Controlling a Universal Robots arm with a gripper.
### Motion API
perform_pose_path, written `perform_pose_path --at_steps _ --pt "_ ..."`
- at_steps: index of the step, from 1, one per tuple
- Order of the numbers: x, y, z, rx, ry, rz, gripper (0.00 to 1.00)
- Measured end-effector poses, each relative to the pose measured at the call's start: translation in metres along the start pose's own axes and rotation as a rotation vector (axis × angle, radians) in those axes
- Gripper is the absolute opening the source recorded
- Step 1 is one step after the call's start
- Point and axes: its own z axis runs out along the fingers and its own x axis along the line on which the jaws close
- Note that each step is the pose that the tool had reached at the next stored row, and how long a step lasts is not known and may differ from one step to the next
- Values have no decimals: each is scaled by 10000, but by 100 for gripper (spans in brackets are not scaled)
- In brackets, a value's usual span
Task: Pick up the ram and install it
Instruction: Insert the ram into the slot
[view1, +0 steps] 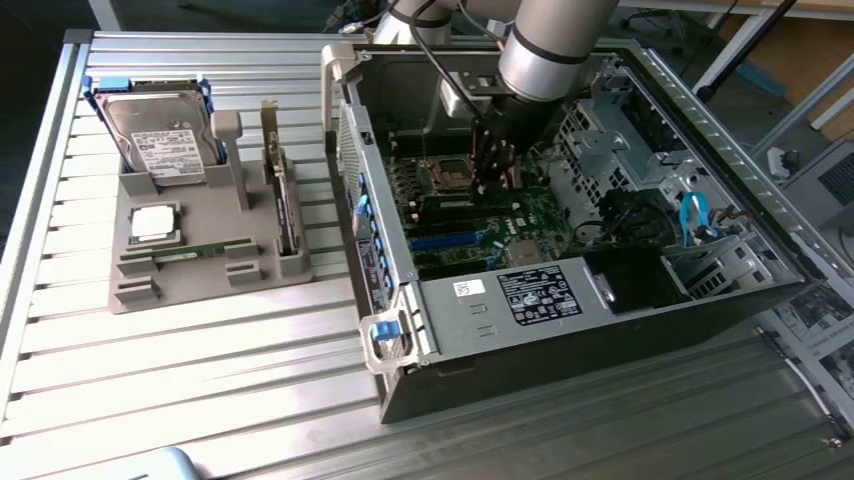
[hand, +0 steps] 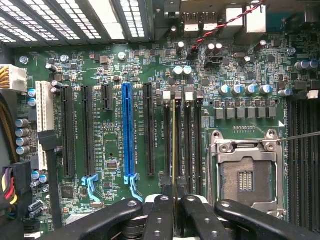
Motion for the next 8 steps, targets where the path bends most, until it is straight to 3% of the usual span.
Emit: perform_pose_path --at_steps 8 --pt "3 0 9 0 17 1 12"
